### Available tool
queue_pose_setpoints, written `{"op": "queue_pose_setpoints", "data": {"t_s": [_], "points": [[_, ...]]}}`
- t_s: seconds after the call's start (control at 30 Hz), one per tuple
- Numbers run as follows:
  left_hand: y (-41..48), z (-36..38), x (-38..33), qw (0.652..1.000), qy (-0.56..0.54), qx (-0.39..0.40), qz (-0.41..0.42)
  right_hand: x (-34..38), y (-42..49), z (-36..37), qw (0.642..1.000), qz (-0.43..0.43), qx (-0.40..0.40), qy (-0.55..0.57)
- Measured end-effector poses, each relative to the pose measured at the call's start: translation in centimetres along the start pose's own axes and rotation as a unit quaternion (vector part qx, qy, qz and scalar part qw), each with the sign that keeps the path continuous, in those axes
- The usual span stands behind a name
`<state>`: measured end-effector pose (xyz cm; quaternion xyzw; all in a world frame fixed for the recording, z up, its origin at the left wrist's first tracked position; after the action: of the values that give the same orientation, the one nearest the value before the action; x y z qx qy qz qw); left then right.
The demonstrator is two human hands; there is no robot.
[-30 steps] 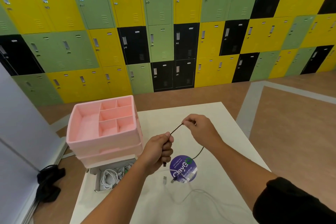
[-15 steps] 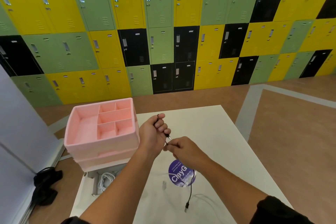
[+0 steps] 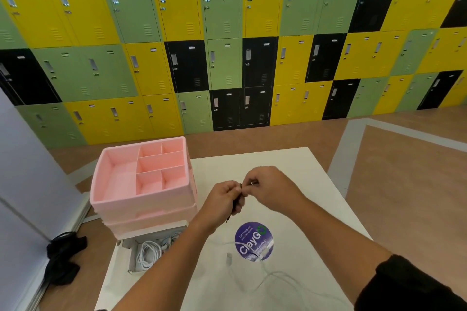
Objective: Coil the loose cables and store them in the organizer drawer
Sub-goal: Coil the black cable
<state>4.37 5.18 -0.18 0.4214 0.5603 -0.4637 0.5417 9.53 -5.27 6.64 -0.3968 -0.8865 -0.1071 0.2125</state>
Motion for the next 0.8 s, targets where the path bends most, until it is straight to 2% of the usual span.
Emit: {"op": "queue_pose_setpoints", "data": {"t_s": [0.13, 0.23, 0.33, 0.6, 0.8], "points": [[-0.6, 1.2, 0.2, 0.979, -0.174, 0.053, -0.087, -0.6, 0.6, -1.0, 0.999, -0.003, -0.021, 0.046], [-0.8, 1.8, 0.0, 0.958, -0.254, 0.072, -0.112, -1.0, 0.6, -0.9, 0.995, -0.002, -0.017, 0.095], [-1.2, 1.9, 0.2, 0.952, -0.264, 0.091, -0.124, -1.3, 0.3, 0.0, 0.993, -0.011, 0.013, 0.12], [-1.3, 1.7, 0.2, 0.958, -0.263, 0.079, -0.087, -1.3, 0.5, -0.1, 0.992, -0.025, 0.0, 0.12], [-1.4, 1.6, 0.3, 0.946, -0.297, 0.078, -0.103, -1.5, 0.8, 0.6, 0.991, -0.031, 0.007, 0.131]]}}
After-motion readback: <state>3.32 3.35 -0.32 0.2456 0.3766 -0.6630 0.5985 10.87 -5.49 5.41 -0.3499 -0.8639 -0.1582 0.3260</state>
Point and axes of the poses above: each hand's wrist, its own y-axis towards the middle knuckle, its own z-axis out of the palm, x = y × z, the point moved 9 cm from there along y, towards the middle knuckle, and after that the axes turned 9 degrees about -y, right-handed, at the moved point
